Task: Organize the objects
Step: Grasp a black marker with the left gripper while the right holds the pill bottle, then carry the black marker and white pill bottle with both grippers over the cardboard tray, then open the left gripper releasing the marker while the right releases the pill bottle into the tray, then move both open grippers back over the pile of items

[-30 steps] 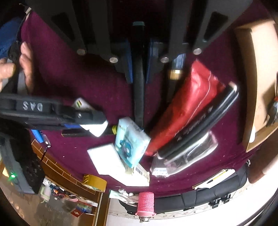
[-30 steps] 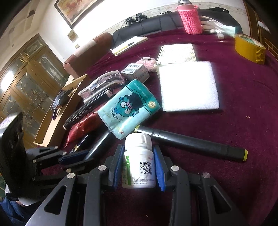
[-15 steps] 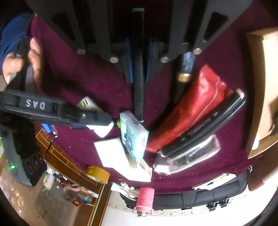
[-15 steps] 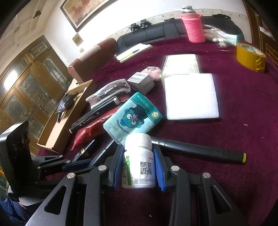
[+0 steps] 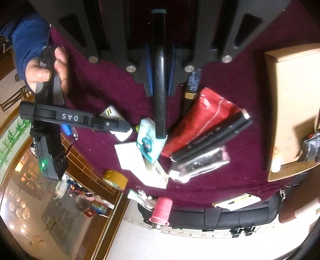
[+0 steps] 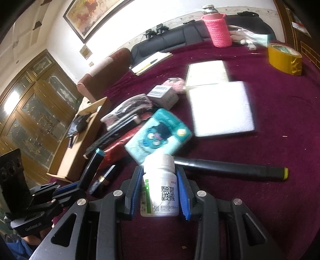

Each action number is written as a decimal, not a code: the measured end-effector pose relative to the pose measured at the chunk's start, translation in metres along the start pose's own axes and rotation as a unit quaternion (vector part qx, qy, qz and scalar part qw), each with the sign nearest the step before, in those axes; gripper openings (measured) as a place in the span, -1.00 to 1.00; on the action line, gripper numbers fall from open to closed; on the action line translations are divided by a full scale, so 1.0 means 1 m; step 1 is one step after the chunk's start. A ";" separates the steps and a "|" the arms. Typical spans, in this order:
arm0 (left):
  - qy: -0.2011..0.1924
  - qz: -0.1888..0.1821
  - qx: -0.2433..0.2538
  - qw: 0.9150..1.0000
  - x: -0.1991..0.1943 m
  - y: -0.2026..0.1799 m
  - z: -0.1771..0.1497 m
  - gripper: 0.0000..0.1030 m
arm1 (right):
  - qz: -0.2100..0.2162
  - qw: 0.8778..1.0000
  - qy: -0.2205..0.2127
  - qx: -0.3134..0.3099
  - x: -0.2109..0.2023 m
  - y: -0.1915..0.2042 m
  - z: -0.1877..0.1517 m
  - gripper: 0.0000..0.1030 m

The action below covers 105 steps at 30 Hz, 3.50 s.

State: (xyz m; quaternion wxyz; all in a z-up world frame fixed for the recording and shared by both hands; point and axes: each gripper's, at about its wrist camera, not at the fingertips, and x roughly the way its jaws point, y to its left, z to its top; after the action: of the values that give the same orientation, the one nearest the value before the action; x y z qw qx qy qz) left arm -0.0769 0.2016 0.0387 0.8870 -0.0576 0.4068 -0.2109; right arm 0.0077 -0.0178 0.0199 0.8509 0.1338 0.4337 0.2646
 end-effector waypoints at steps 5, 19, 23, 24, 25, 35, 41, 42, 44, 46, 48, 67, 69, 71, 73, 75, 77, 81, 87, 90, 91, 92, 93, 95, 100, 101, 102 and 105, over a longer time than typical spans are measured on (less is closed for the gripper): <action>-0.012 0.003 -0.012 1.000 -0.010 0.013 0.002 -0.72 | 0.012 1.000 0.006 -0.004 0.003 0.020 -0.001 -0.28; -0.088 0.027 -0.074 0.993 -0.073 0.081 0.012 -0.72 | 0.032 0.997 0.023 -0.064 0.026 0.105 0.018 -0.27; -0.108 0.046 -0.106 0.987 -0.091 0.113 0.013 -0.72 | 0.038 0.995 0.034 -0.086 0.044 0.141 0.032 -0.27; -0.112 0.052 -0.112 0.986 -0.095 0.121 0.012 -0.72 | 0.038 0.994 0.035 -0.092 0.049 0.150 0.035 -0.27; -0.115 0.058 -0.116 0.985 -0.099 0.127 0.012 -0.72 | 0.037 0.994 0.037 -0.097 0.054 0.156 0.037 -0.27; -0.100 0.133 -0.149 0.975 -0.119 0.214 0.016 -0.72 | 0.034 0.989 0.077 -0.122 0.136 0.227 0.073 -0.27; -0.073 0.165 -0.161 0.970 -0.109 0.254 0.024 -0.72 | 0.001 0.988 0.094 -0.119 0.192 0.246 0.098 -0.27; -0.070 0.170 -0.160 0.970 -0.107 0.257 0.026 -0.72 | -0.007 0.988 0.100 -0.119 0.204 0.247 0.102 -0.27; -0.062 0.175 -0.155 0.970 -0.102 0.264 0.031 -0.72 | -0.015 0.988 0.107 -0.114 0.215 0.246 0.108 -0.27; -0.051 0.176 -0.158 0.970 -0.096 0.271 0.036 -0.72 | -0.025 0.987 0.115 -0.108 0.229 0.244 0.114 -0.27; -0.044 0.173 -0.161 0.971 -0.091 0.276 0.039 -0.72 | -0.029 0.986 0.123 -0.105 0.238 0.244 0.118 -0.27; 0.002 0.170 -0.184 0.968 -0.058 0.300 0.059 -0.72 | -0.047 0.986 0.130 -0.093 0.284 0.251 0.135 -0.26; 0.000 0.171 -0.188 0.967 -0.059 0.300 0.060 -0.72 | -0.051 0.986 0.128 -0.094 0.283 0.250 0.136 -0.25; -0.002 0.171 -0.193 0.966 -0.060 0.303 0.061 -0.72 | -0.048 0.986 0.130 -0.090 0.281 0.249 0.136 -0.25; -0.002 0.171 -0.197 0.965 -0.061 0.304 0.059 -0.70 | -0.045 0.987 0.125 -0.086 0.275 0.247 0.137 -0.25; -0.003 0.172 -0.198 0.965 -0.063 0.305 0.058 -0.65 | -0.042 0.988 0.120 -0.083 0.269 0.244 0.138 -0.24; -0.005 0.178 -0.200 0.963 -0.065 0.305 0.057 -0.39 | -0.038 0.990 0.115 -0.078 0.261 0.242 0.137 -0.24; -0.018 0.180 -0.199 0.963 -0.074 0.298 0.055 -0.23 | -0.025 0.991 0.108 -0.070 0.245 0.238 0.134 -0.20; -0.032 0.172 -0.175 0.969 -0.085 0.269 0.053 -0.23 | 0.002 0.994 0.099 -0.055 0.210 0.222 0.115 -0.15; -0.039 0.169 -0.156 0.972 -0.088 0.247 0.053 -0.23 | 0.016 0.995 0.087 -0.043 0.184 0.208 0.102 -0.15; -0.041 0.167 -0.148 0.974 -0.087 0.238 0.053 -0.23 | 0.020 0.995 0.084 -0.041 0.178 0.205 0.100 -0.15; -0.042 0.163 -0.144 0.975 -0.087 0.232 0.053 -0.23 | 0.026 0.996 0.078 -0.036 0.167 0.198 0.095 -0.14; -0.041 0.158 -0.139 0.977 -0.086 0.225 0.054 -0.22 | 0.030 0.996 0.074 -0.031 0.158 0.192 0.092 -0.14; -0.040 0.152 -0.130 0.979 -0.083 0.211 0.054 -0.21 | 0.037 0.997 0.065 -0.022 0.142 0.178 0.086 -0.12; -0.035 0.132 -0.104 0.985 -0.069 0.168 0.052 -0.21 | 0.051 0.998 0.046 0.001 0.099 0.141 0.067 -0.08; -0.033 0.127 -0.098 0.986 -0.066 0.160 0.051 -0.21 | 0.054 0.998 0.037 0.006 0.085 0.130 0.062 -0.07; -0.031 0.124 -0.092 0.988 -0.062 0.152 0.050 -0.21 | 0.057 0.998 0.029 0.011 0.074 0.121 0.057 -0.06; -0.020 0.109 -0.065 0.992 -0.051 0.123 0.044 -0.21 | 0.051 0.999 0.004 0.018 0.044 0.093 0.042 0.05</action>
State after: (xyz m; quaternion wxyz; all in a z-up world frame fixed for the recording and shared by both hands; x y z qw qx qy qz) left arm -0.0337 0.3316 0.0698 0.9071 -0.0749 0.4053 -0.0850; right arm 0.0322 0.0838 0.0574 0.8319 0.1696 0.4348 0.3004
